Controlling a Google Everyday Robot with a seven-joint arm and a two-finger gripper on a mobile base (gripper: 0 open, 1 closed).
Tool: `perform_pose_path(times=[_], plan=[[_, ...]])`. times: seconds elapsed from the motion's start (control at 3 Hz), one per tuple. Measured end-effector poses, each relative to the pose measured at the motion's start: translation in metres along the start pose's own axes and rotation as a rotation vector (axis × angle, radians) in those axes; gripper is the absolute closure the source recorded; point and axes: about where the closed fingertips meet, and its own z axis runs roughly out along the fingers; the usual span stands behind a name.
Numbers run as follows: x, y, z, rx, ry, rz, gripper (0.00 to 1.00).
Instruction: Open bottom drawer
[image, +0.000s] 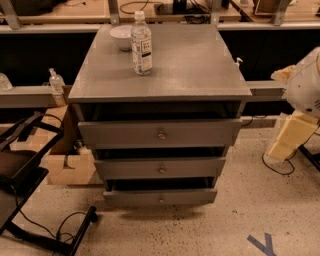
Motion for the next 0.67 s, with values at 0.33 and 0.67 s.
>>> perform_pose_path(times=[0.33,0.67], plan=[[0.026,-0.009,0.042,0.063,-0.021,0.006,0.00],[0.045,-0.030,0.083,0.136,-0.082,0.009,0.00]])
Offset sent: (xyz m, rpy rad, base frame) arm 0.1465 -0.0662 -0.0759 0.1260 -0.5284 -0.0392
